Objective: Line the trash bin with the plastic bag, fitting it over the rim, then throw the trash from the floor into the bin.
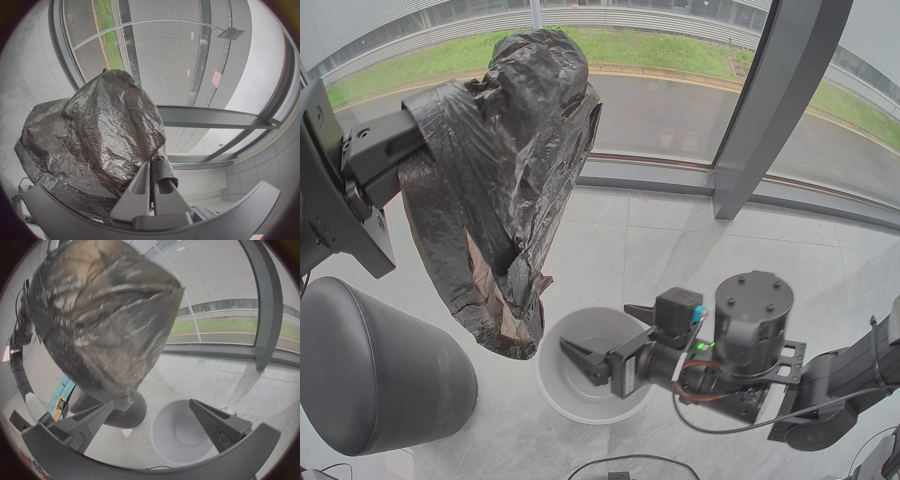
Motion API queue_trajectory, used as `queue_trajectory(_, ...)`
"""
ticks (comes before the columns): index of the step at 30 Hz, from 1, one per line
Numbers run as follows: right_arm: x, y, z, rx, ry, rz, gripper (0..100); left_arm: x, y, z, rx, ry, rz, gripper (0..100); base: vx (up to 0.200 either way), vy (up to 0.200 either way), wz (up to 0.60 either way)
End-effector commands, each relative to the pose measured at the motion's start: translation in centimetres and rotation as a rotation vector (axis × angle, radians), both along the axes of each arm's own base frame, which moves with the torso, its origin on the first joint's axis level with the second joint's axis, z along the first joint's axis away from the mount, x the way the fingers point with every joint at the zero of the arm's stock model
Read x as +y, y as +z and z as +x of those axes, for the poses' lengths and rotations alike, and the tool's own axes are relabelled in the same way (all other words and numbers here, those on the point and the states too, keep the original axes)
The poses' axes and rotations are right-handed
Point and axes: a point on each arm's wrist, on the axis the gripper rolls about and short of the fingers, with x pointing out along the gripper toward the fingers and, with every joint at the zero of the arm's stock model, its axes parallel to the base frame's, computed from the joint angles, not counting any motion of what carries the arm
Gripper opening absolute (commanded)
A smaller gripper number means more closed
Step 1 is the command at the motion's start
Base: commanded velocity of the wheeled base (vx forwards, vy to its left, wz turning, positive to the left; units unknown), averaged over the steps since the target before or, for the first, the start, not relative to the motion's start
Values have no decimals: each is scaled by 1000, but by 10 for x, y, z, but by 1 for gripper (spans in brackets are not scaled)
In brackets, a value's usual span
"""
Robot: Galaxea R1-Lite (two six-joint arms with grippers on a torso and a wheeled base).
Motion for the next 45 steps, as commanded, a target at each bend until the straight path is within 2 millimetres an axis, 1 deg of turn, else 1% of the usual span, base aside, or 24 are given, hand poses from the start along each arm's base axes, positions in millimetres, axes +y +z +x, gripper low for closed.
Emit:
queue_trajectory(1,35,-26,-7,26,56,-50,100,-2,1,-4,1,-29,-10,0,0,0,0)
queue_trajectory(2,41,-27,-11,24,72,-50,100,-2,1,-5,1,-30,-12,0,0,0,0)
queue_trajectory(4,41,-27,-11,24,72,-50,100,-2,1,-5,1,-30,-12,0,0,0,0)
queue_trajectory(5,49,-29,-12,16,57,-51,100,-2,1,-6,-1,-34,-15,0,0,0,0)
queue_trajectory(7,52,-31,-10,12,27,-55,100,-2,2,-7,-2,-34,-16,0,0,0,0)
queue_trajectory(20,56,-34,-2,-23,-7,-19,100,-2,1,-6,5,-33,-18,0,0,0,0)
queue_trajectory(23,60,-36,2,-60,-73,11,100,-2,1,-6,3,-30,-19,0,0,0,0)
queue_trajectory(31,61,-40,4,-93,-110,4,100,-1,1,-6,3,-27,-20,0,0,0,0)
queue_trajectory(36,59,-40,8,-100,-168,1,100,0,1,-6,0,-24,-22,0,0,0,0)
queue_trajectory(43,58,-42,11,-98,-176,-1,100,-1,-1,-6,-2,-24,-24,0,0,0,0)
queue_trajectory(44,57,-43,11,-96,-175,-4,0,-1,-1,-6,-3,-24,-24,0,0,0,0)
queue_trajectory(45,57,-42,11,-97,-176,-2,0,-1,-1,-6,-3,-24,-24,0,0,0,0)
